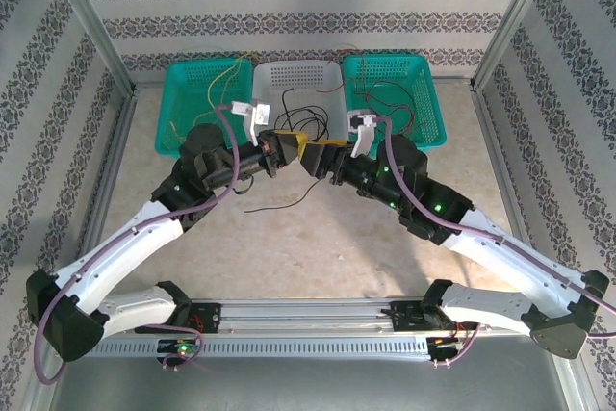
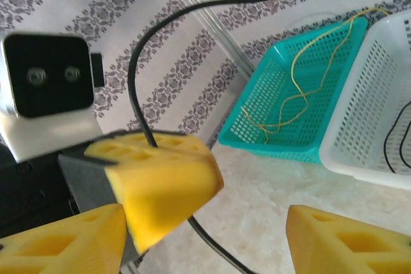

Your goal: Untangle the cables

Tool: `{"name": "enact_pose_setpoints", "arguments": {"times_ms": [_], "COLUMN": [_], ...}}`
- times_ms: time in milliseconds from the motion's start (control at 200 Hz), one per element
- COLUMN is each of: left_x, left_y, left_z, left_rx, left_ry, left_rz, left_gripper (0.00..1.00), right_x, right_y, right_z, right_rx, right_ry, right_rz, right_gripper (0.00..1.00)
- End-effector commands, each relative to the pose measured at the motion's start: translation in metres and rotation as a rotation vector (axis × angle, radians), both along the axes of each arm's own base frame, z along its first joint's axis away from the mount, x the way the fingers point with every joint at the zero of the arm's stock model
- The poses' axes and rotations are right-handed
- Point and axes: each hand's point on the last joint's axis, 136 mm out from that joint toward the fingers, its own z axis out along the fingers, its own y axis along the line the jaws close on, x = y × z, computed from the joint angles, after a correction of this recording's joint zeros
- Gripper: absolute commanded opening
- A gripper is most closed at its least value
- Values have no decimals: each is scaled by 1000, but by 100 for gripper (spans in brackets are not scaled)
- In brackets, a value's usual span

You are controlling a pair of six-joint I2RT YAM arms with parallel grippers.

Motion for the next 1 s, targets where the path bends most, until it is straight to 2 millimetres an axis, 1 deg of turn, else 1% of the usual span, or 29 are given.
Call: {"name": "enact_pose_setpoints", "arguments": {"times_ms": [0, 90, 185, 230, 295, 375, 485, 715, 790, 895, 994], "left_x": [7, 15, 21, 23, 24, 24, 23, 24, 25, 26, 27], "left_y": [11, 21, 31, 35, 38, 37, 35, 33, 32, 32, 35], "left_z": [37, 41, 44, 45, 45, 47, 49, 50, 48, 47, 47], "left_rx": [-98, -153, -191, -198, -207, -212, -213, -212, -207, -203, -200], "left_ry": [52, 100, 125, 132, 139, 138, 140, 158, 170, 176, 176], "left_rz": [38, 51, 63, 73, 74, 61, 45, 21, 16, 13, 18], "left_gripper": [0, 0, 0, 0, 0, 0, 0, 0, 0, 0, 0], "right_x": [-3, -6, -10, -13, -16, -18, -15, 1, 5, 11, 13], "right_y": [0, -3, -13, -18, -24, -27, -24, -11, -5, -1, 1], "right_z": [-58, -64, -68, -67, -67, -72, -75, -60, -52, -49, -49], "right_rx": [-142, -143, -137, -126, -121, -138, -175, -240, -254, -279, -288], "right_ry": [81, 76, 67, 56, 49, 56, 60, 7, -11, -26, -28], "right_rz": [20, 23, 4, -2, -7, -9, -1, 11, 17, 17, 18], "right_gripper": [66, 66, 67, 67, 68, 68, 68, 67, 66, 64, 58]}}
